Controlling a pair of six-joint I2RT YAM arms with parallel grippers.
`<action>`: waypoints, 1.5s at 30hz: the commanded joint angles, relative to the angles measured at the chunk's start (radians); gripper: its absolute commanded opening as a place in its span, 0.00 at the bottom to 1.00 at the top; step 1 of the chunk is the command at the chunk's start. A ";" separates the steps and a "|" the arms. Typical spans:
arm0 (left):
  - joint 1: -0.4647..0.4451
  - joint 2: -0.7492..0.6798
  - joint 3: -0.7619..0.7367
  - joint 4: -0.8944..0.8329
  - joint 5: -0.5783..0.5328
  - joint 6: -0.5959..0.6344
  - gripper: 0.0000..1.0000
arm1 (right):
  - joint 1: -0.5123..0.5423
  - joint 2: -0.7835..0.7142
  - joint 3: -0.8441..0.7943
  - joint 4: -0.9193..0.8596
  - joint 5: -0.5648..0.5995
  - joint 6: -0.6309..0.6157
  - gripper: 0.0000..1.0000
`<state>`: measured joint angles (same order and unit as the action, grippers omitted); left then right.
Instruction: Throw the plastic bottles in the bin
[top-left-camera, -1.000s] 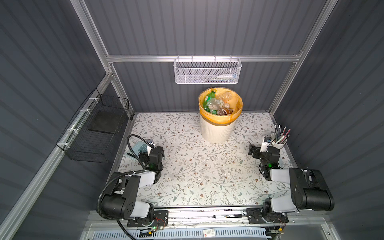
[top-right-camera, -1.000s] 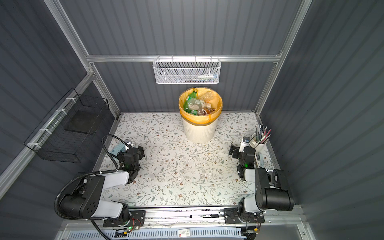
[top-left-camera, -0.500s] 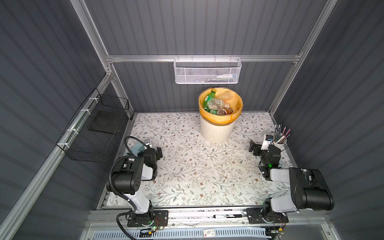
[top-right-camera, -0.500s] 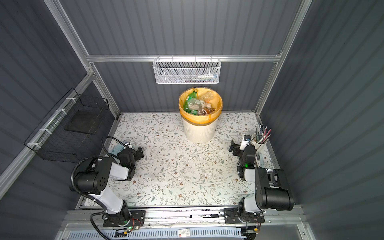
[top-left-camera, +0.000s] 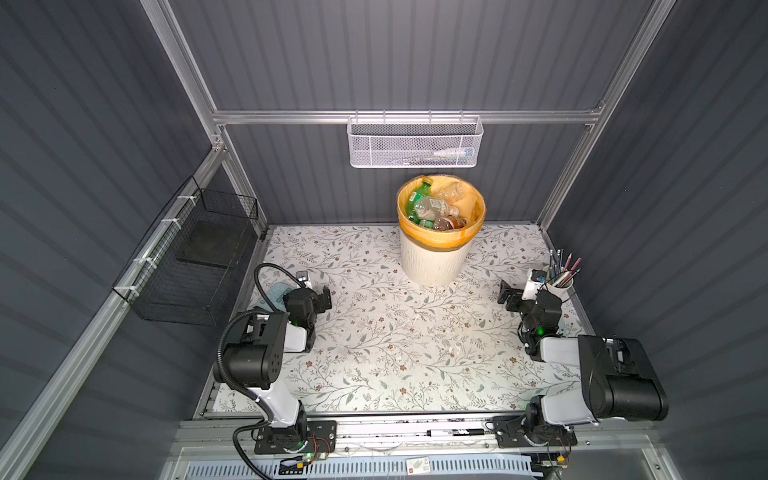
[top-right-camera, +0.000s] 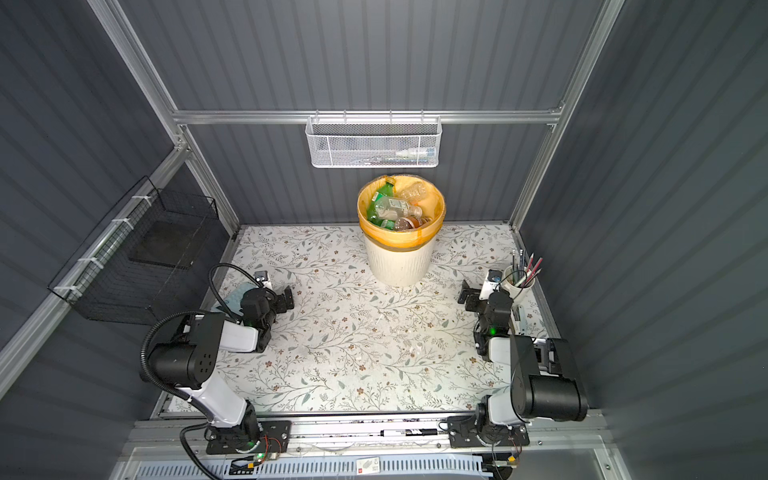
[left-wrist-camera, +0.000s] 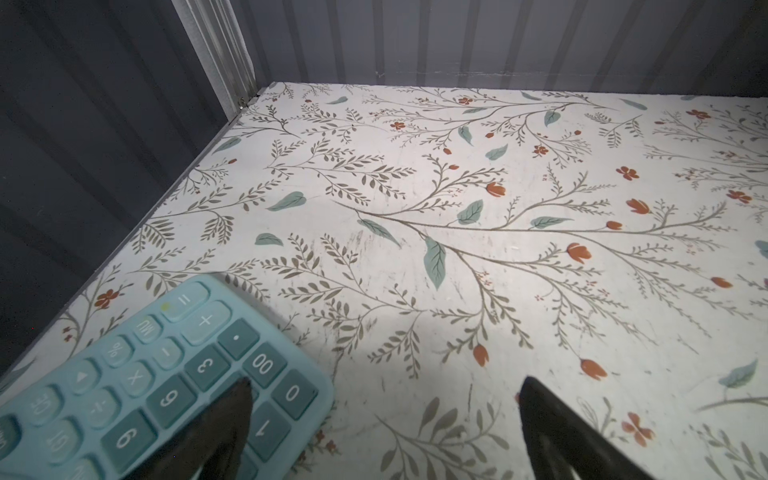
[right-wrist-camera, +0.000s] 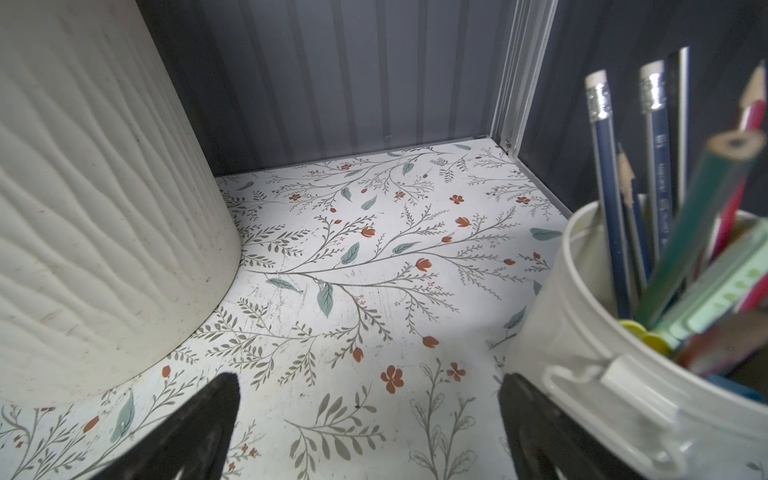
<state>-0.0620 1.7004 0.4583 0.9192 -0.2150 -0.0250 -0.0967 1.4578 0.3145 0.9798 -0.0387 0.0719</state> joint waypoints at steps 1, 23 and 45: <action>0.002 0.016 0.011 -0.005 0.012 0.026 1.00 | 0.003 0.003 -0.002 0.024 -0.002 0.011 0.99; 0.001 0.015 0.017 -0.014 0.032 0.035 1.00 | 0.003 0.003 -0.002 0.025 0.000 0.011 0.99; 0.001 0.016 0.017 -0.014 0.033 0.036 1.00 | 0.003 0.003 -0.002 0.025 -0.001 0.011 0.99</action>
